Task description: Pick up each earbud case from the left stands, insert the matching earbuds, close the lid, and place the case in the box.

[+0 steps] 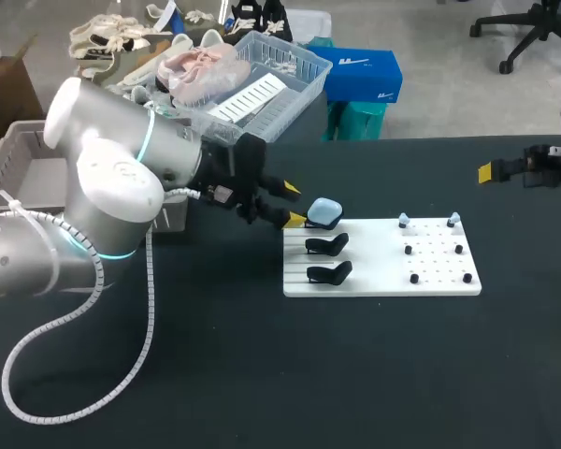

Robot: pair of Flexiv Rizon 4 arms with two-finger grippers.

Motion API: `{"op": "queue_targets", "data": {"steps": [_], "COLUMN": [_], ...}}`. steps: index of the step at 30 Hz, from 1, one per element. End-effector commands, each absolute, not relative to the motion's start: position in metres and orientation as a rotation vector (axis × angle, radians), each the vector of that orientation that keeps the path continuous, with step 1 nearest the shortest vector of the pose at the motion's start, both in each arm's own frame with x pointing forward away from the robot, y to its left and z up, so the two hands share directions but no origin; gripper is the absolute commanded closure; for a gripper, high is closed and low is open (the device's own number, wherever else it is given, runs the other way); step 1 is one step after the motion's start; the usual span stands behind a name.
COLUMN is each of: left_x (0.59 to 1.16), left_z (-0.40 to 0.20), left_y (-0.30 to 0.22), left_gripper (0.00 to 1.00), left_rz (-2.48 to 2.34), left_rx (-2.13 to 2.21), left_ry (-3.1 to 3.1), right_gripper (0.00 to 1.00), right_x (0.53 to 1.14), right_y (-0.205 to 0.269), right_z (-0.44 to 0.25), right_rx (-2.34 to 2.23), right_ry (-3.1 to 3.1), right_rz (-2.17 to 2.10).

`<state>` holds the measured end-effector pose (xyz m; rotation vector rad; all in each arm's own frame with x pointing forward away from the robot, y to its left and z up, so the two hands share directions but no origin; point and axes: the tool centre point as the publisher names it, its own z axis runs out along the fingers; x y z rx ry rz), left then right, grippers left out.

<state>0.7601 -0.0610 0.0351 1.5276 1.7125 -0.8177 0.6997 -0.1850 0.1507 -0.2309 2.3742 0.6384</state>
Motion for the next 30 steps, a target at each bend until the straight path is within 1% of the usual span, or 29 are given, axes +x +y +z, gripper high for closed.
{"op": "queue_targets", "data": {"steps": [1,3,5,9,11,16,20,23,29,30], "left_x": [0.760,0.761,0.764,0.771,0.772,0.770,0.769,0.771,0.773,0.773], "left_z": [0.027,0.024,0.023,0.022,0.024,0.025,0.022,0.021,0.019,0.018], "left_y": [-0.067,-0.071,-0.077,-0.083,-0.085,-0.088,-0.093,-0.096,-0.099,-0.099], "left_gripper": [0.34,0.34,0.40,0.42,0.38,0.37,0.41,0.42,0.47,0.49], "left_rz": [-0.828,-0.830,-0.814,-0.812,-0.811,-0.822,-0.825,-0.822,-0.822,-0.822], "left_rx": [1.513,1.506,1.500,1.499,1.507,1.523,1.533,1.537,1.539,1.541], "left_ry": [1.695,1.689,1.664,1.653,1.638,1.626,1.623,1.621,1.626,1.627], "right_gripper": [0.00,0.00,0.00,0.00,0.00,0.00,0.00,0.00,0.00,0.00], "right_x": [0.700,0.700,0.700,0.700,0.700,0.700,0.700,0.700,0.700,0.700], "right_y": [-0.185,-0.185,-0.185,-0.185,-0.185,-0.185,-0.185,-0.185,-0.185,-0.185], "right_z": [0.150,0.150,0.150,0.150,0.150,0.150,0.150,0.150,0.150,0.150], "right_rx": [-0.232,-0.232,-0.232,-0.232,-0.232,-0.232,-0.232,-0.232,-0.232,-0.232], "right_ry": [2.375,2.375,2.375,2.375,2.375,2.375,2.375,2.375,2.375,2.375], "right_rz": [0.638,0.638,0.638,0.638,0.638,0.638,0.638,0.638,0.638,0.638]}}
